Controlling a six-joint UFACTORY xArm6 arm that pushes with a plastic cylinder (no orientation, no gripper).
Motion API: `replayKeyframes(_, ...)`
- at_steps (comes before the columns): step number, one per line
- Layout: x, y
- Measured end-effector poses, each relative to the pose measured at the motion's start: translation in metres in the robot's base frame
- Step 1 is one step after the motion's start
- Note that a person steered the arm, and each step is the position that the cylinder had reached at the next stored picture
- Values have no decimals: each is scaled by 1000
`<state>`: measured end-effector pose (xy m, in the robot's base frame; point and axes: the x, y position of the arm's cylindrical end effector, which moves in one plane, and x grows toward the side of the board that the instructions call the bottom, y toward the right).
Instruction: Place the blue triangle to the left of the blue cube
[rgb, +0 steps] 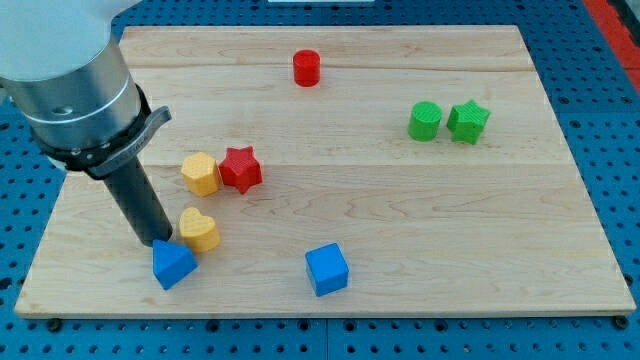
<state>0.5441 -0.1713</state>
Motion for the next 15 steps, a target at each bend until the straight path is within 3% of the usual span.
replayKeyframes(3,9,-68)
replayKeyframes(10,16,-60)
replayKeyframes(12,20,19)
replayKeyframes(15,33,14)
